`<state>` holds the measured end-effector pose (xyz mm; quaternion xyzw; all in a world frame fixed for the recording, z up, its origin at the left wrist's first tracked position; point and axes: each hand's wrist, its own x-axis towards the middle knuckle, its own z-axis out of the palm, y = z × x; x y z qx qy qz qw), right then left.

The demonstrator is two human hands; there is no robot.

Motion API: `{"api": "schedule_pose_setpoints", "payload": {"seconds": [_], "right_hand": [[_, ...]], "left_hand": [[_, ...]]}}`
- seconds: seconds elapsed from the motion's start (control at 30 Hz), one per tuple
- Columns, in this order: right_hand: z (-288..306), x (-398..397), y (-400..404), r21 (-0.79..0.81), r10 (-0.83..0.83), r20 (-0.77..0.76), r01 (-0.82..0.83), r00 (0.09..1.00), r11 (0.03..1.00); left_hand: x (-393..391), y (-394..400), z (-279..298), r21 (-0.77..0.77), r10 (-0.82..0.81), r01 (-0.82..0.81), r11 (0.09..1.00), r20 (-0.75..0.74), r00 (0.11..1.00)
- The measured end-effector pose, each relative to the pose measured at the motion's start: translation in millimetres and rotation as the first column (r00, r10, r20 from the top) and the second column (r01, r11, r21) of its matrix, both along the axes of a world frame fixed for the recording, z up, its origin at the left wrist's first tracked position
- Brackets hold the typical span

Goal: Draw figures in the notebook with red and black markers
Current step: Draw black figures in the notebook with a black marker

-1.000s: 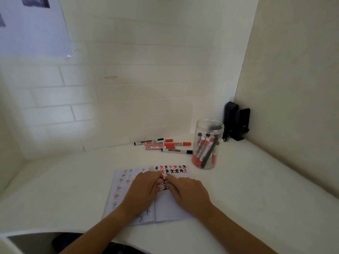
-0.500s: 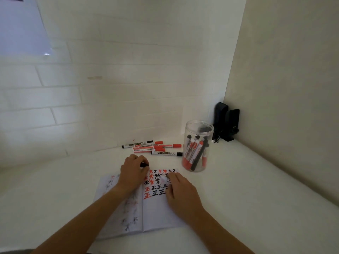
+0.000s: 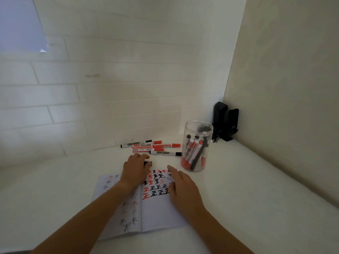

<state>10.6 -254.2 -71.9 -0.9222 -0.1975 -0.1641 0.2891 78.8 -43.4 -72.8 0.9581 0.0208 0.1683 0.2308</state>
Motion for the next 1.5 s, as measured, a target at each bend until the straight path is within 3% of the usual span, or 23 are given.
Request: {"api": "schedule_pose_setpoints", "payload": {"seconds": [0.13,0.23,0.3,0.37,0.43,0.5,0.63,0.73,1.2,1.5], "right_hand": [[5,-3,-5,0.151,0.013,0.037,-0.018,0.999,0.988],[9,-3,-12,0.36,0.05,0.056,-0.067,0.997,0.931],[17,-7,-17,0.594,0.118,-0.098,-0.037,0.988,0.804],[27,-8,-19,0.768,0.235,-0.304,0.092,0.923,0.633],[36,-7,-21,0.868,0.405,-0.419,0.228,0.813,0.441],[39,-6,-24,0.889,0.484,-0.432,0.266,0.761,0.374],[37,-12,-27,0.817,0.441,-0.409,0.104,0.799,0.568],[34,-14,-22,0.716,0.348,-0.425,0.076,0.836,0.694],[26,-2,-36,0.546,0.047,-0.445,0.229,0.894,0.806],[21,-3,-35,0.463,-0.006,-0.45,0.239,0.893,0.853]], "left_hand": [[-37,0,0,0.033,-0.058,0.059,0.998,-0.004,0.998],[-75,0,-2,0.081,-0.127,0.13,0.988,-0.044,0.991],[-98,1,-3,0.137,-0.166,0.176,0.975,-0.082,0.983],[-116,4,-4,0.194,-0.185,0.211,0.958,-0.141,0.972],[-127,7,-5,0.221,-0.196,0.239,0.946,-0.197,0.96],[-132,10,-5,0.221,-0.212,0.259,0.94,-0.214,0.954],[-132,12,-6,0.233,-0.218,0.269,0.934,-0.222,0.95],[-132,12,-6,0.245,-0.216,0.273,0.93,-0.234,0.948],[-133,11,-3,0.266,-0.195,0.26,0.928,-0.248,0.949],[-134,12,-3,0.248,-0.207,0.267,0.931,-0.242,0.948]]}}
